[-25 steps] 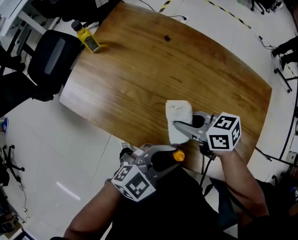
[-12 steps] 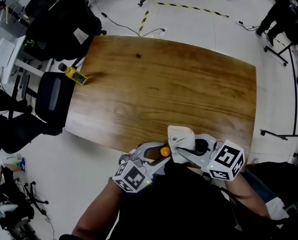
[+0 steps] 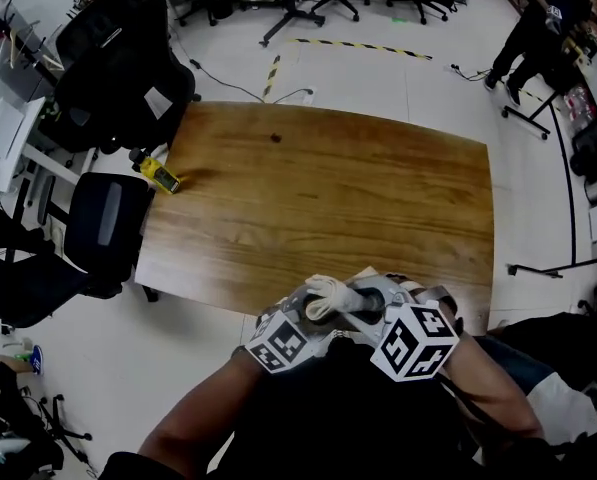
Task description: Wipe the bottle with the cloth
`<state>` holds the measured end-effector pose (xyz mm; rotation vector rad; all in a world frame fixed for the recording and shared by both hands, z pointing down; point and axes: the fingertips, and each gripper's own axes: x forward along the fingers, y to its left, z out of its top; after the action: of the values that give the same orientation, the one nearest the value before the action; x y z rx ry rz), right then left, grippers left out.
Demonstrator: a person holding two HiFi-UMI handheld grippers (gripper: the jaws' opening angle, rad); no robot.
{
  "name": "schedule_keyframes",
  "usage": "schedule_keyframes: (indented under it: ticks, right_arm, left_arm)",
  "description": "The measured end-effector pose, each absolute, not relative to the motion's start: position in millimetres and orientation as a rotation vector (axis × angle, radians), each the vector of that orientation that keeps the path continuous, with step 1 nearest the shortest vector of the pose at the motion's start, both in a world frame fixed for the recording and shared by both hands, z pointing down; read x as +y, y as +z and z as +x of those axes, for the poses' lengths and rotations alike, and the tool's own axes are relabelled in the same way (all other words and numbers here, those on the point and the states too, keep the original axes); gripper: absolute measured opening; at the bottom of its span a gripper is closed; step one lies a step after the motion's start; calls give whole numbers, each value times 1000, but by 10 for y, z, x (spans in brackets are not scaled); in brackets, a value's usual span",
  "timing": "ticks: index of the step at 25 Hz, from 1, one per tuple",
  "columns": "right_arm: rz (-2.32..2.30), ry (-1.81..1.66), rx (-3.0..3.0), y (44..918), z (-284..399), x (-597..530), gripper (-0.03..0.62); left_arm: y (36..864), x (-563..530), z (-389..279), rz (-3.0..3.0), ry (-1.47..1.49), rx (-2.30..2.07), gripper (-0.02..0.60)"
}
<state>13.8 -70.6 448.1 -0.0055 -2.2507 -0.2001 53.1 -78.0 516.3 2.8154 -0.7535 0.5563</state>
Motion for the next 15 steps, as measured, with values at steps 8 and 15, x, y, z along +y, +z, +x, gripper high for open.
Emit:
schedule_keyframes:
  ticks: [8,15]
  right_arm:
    - [103,-178,-2170,4636,54,-641,77]
    - [274,-50,-2116,4802,330,-682,77]
  left_arm:
    - [5168,-758,512,2837,562,-713,167]
    - [5195,-789,487,2851,525,-686,167]
